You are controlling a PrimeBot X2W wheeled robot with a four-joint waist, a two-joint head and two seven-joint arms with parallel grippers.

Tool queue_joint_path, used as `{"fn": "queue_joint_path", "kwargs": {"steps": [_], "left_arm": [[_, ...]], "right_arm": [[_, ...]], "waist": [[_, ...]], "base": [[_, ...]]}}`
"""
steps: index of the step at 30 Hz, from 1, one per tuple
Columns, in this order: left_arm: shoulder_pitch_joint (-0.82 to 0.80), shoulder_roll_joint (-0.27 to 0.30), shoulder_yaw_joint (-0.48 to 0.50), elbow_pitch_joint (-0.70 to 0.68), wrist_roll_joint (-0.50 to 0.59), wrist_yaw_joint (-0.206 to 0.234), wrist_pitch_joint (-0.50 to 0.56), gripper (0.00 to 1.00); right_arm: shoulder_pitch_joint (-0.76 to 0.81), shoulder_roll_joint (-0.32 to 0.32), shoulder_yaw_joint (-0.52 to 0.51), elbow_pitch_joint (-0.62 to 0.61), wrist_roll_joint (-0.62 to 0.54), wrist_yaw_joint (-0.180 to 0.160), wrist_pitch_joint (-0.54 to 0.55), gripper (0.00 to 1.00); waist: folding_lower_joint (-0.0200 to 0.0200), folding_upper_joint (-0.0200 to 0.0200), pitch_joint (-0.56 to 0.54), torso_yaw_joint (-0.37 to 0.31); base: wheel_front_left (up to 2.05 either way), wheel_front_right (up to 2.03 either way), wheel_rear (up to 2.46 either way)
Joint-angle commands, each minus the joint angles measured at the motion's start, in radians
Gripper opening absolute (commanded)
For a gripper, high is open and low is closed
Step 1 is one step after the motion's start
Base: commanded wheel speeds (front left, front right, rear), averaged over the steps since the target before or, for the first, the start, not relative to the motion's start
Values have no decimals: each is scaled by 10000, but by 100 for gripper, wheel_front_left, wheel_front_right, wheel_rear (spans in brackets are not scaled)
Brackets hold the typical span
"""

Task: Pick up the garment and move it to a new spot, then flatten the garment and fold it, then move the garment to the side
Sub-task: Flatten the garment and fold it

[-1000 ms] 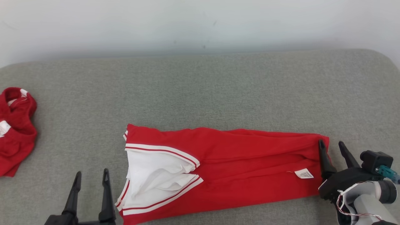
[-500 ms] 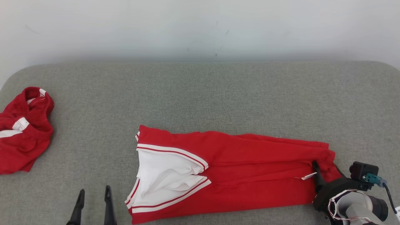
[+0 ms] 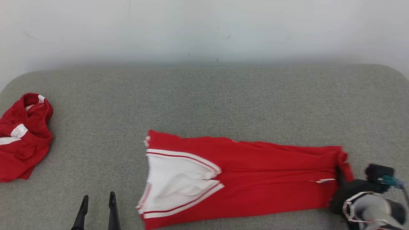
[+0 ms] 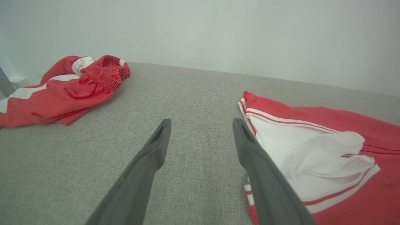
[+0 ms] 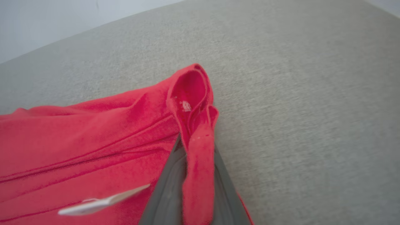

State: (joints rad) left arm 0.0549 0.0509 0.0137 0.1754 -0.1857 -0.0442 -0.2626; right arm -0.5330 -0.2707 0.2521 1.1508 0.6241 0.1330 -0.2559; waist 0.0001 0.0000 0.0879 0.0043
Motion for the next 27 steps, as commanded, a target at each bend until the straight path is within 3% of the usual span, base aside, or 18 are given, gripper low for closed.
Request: {"fn": "queue_joint_path", "kwargs": {"steps": [1,7,11,16,27], "left_arm": [[4,-7,53,-4,14,-22,-30,100],[121,-6,97,-168,73,33,-31,100],[197,-6,139,-262,78,84,-31,100],[267,-6,235,-273,104,81,-31,100],[289,-6,339,-203,178,153,-31,100]], "right_arm": [[138,-509,-127,31,73,-35,-74,0],[471,-1607,-837,-777,7,-29,-102,0],[674,-1810,-1110,-1695,-143,-27,-100,0],[975,-1356,-923,-3114,292,-27,-98,0],[1461,-73,921,-6160,1436,-26,570,0]], "waist": [[-1,0,-83,-90],[-1,0,-205,-310],[-1,0,-217,-505],[-1,0,-262,-649],[-1,0,-392,-437]], "base": [[0,0,0],[0,0,0],[0,0,0],[0,0,0],[0,0,0]]}}
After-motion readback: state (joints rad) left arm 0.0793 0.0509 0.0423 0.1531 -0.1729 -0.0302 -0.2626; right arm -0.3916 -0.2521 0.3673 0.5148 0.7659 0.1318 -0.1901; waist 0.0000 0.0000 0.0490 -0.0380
